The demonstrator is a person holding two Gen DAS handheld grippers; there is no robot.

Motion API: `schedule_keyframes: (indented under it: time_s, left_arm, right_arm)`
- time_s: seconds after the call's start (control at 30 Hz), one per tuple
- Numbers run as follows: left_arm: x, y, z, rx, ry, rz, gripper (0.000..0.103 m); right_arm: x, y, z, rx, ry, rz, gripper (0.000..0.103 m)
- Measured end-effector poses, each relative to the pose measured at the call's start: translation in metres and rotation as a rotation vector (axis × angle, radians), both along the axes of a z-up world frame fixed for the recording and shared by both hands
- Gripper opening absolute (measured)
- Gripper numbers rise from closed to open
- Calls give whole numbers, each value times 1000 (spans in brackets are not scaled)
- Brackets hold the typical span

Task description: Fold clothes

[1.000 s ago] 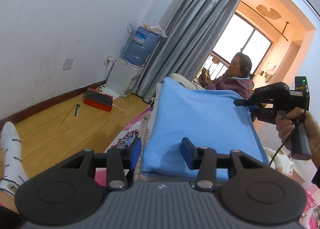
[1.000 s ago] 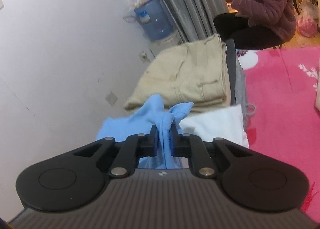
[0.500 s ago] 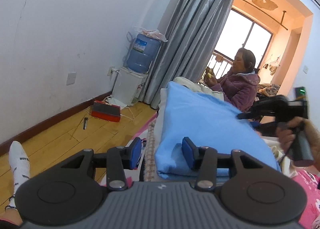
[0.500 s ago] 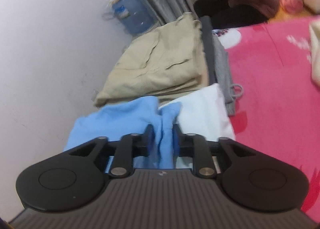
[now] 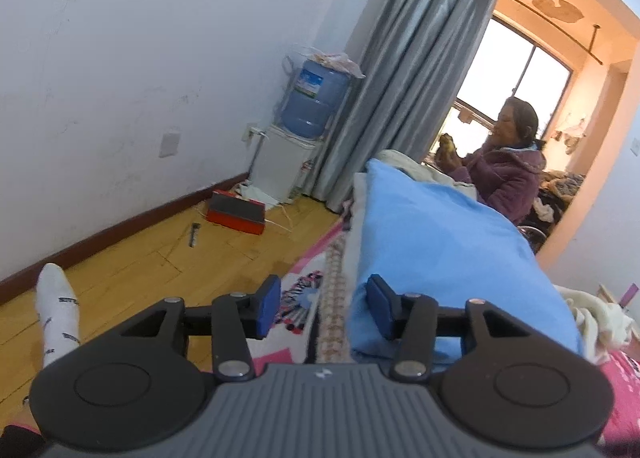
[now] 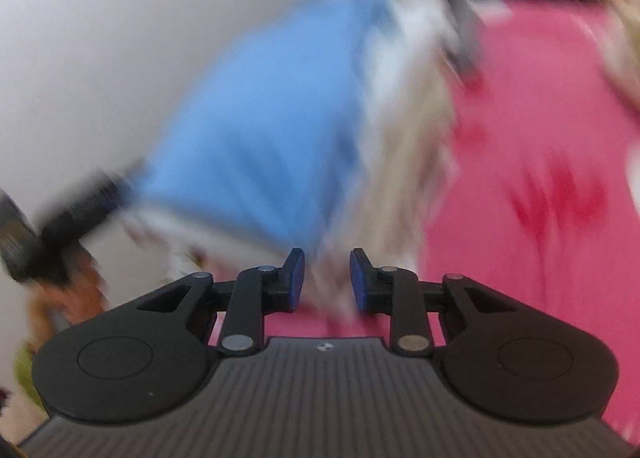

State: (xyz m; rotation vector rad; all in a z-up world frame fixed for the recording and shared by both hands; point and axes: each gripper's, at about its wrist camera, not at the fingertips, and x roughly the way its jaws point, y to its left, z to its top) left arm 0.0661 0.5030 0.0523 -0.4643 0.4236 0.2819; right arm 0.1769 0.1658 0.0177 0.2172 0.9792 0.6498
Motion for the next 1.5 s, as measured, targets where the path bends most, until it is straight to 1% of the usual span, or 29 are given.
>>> schedule_keyframes:
  time_s: [0.03, 0.07, 0.1, 0.13, 0.2, 0.23, 0.33, 0.4, 0.43, 0.47, 0.5, 0.53, 0.57, 0.6, 0.63, 0.7, 0.8, 0.83, 0.87, 0.97, 1.0, 1.03, 1.17, 1.23, 1.3, 1.4, 1.5]
  left_arm:
    - [-2, 1, 0, 4, 1, 18, 51]
    - [-6, 1, 1, 13, 5, 39, 48]
    - [-9, 1, 1, 24, 10, 61, 47]
    - [-13, 1, 2, 34, 14, 82, 47]
    - [-29, -11, 9, 67, 15, 63, 47]
    - [-37, -17, 13, 83, 15, 51, 48]
    - [-61, -35, 25, 133, 15, 18, 56]
    - [-85, -57, 38, 140, -3, -52, 68]
    - [-99, -70, 45, 137, -16, -91, 72]
    - [-112, -83, 51, 133, -28, -130, 79]
    - [-124, -95, 58, 114, -25, -159, 85]
    - [-136, -108, 64, 94, -20, -186, 89]
    - [-146, -120, 69, 84, -16, -196, 94]
    - [-156, -131, 73, 76, -11, -204, 97]
    - [-166, -143, 78, 68, -7, -212, 98]
    - [-178, -164, 87, 97, 26, -204, 102]
    - [-194, -190, 98, 143, 64, -182, 103]
    - [-200, -197, 102, 160, 69, -173, 103]
    - [-206, -205, 106, 176, 74, -164, 103]
    - [-222, -218, 118, 216, 77, -143, 103]
    - [-225, -222, 121, 219, 83, -139, 103]
    - [-227, -225, 124, 216, 87, -132, 103]
    - [-232, -238, 133, 221, 111, -118, 103]
    - [-233, -244, 138, 236, 123, -113, 103]
    - [-231, -249, 143, 275, 135, -68, 103]
    - [-226, -256, 149, 332, 146, 7, 103]
    - [-222, -258, 154, 331, 130, 32, 103]
  right_arm:
    - [-12, -7, -11, 3, 33, -38, 26]
    - [-26, -17, -18, 29, 63, -71, 25]
    - [-40, -26, -24, 53, 89, -103, 25]
    - [-57, -33, -24, 58, 88, -123, 25]
    - [-90, -47, -24, 67, 84, -164, 26]
    - [-107, -52, -21, 58, 64, -173, 26]
    - [-157, -66, -7, -2, -25, -195, 26]
    - [-177, -73, 4, -44, -83, -194, 28]
    - [-182, -76, 12, -53, -112, -188, 28]
    - [-187, -78, 20, -61, -143, -182, 30]
    - [-192, -80, 30, -65, -184, -176, 33]
    - [-196, -82, 41, -68, -225, -169, 35]
    - [-200, -85, 53, -70, -273, -161, 44]
    - [-205, -88, 64, -68, -324, -153, 50]
    - [-211, -90, 74, -65, -367, -140, 53]
    - [-223, -93, 90, -64, -441, -110, 63]
    - [-237, -96, 98, -103, -499, -68, 72]
    - [-241, -99, 98, -110, -503, -70, 75]
    - [-244, -103, 98, -117, -508, -72, 81]
    - [-253, -116, 98, -120, -510, -91, 84]
    - [-254, -121, 98, -107, -501, -105, 88]
    - [-255, -125, 98, -94, -492, -118, 90]
    - [-260, -135, 100, -86, -477, -143, 92]
    - [-262, -133, 101, -92, -481, -131, 93]
    - [-265, -131, 103, -99, -485, -119, 101]
    - [-269, -125, 106, -124, -512, -104, 102]
    - [-270, -119, 109, -155, -511, -111, 102]
